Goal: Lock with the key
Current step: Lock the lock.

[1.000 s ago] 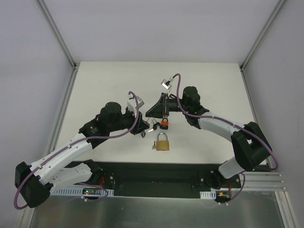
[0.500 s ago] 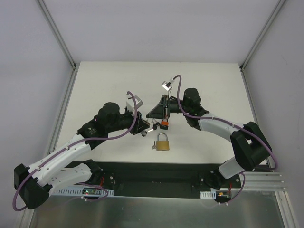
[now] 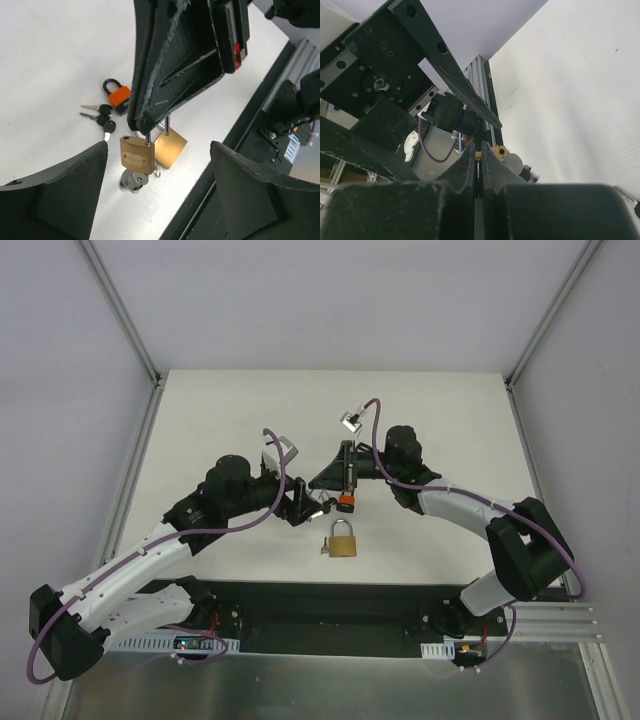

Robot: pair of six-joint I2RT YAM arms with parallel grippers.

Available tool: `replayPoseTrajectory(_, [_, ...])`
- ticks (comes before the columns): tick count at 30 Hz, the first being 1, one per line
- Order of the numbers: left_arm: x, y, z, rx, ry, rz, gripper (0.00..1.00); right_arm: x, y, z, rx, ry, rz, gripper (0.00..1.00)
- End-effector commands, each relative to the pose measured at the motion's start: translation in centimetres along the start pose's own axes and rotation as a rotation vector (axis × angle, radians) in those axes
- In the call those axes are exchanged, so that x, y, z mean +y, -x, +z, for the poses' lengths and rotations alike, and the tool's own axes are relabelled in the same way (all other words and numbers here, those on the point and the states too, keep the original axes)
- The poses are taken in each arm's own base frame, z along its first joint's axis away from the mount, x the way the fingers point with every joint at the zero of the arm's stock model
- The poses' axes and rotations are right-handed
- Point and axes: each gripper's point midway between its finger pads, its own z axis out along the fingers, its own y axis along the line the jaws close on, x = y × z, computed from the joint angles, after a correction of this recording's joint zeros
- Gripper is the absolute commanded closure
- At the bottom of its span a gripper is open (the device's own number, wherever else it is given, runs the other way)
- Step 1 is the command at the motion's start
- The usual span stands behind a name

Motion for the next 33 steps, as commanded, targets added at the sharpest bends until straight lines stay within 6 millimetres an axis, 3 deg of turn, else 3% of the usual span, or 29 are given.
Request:
replayPoseTrajectory(1, [0.6,1.9,0.7,-0.099,0.045,-0.035,0.18,2.1,1.9,-0.6,-0.048,0.012,-0.107,0.99])
replayPoseTrajectory(6, [0.1,1.9,1.5,-0.094,-0.012,-0.059,0.26,2.2,2.4,-1.3,-0.072,-0.014,-0.111,1.00])
replayPoseTrajectory(15, [1.4,1.0,2.2,-0.069,-0.034,-0.065,0.45,2.3,3.5,-2.7,-0.127,-0.058,-0.098,1.00])
replayPoseTrajectory(26, [0.3,1.1,3.0,-0.087,-0.123,-0.059,0.62,2.6,3.8,-2.8,-0.131,-0.058,-0.097,0.99])
replayPoseTrajectory(31, [-0.1,1.4,3.2,-0.097,-0.147,-0.060,0.73,2.3,3.6,-2.8,-0.130,-0.066,-0.090,1.00])
replayPoseTrajectory(33, [-0.3,1.3,3.3,-0.094,-0.160,-0.062,0.84,2.2,3.6,-2.8,-0.132,-0.068,-0.090,1.00])
